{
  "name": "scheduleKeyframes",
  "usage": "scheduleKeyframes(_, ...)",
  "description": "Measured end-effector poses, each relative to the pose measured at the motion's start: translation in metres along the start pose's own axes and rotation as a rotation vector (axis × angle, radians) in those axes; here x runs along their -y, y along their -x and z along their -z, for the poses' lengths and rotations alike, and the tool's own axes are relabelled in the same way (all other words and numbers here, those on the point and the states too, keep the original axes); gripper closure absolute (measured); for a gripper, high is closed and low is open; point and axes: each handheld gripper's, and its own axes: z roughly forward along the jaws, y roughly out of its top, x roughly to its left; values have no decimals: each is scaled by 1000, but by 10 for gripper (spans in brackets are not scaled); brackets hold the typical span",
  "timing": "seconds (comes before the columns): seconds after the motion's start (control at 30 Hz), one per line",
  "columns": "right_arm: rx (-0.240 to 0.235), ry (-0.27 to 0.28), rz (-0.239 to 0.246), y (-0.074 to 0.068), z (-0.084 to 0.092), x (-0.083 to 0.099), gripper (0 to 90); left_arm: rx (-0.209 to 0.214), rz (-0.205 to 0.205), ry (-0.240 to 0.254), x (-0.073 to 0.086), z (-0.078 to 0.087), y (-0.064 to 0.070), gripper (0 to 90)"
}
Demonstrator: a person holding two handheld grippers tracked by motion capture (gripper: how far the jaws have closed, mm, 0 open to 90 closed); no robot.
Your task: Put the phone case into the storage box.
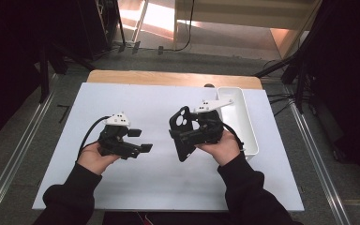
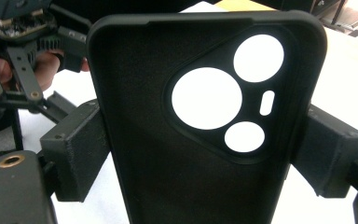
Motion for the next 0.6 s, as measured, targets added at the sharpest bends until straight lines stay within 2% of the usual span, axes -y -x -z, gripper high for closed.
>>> scheduleKeyframes(0.23, -11, -3, 2, 4, 7, -3, 118, 11, 9, 30, 13, 1, 3, 253)
scheduleKeyframes(0.6, -30, -3, 10, 10, 18, -6, 119, 21, 9, 40, 28, 3, 5, 252)
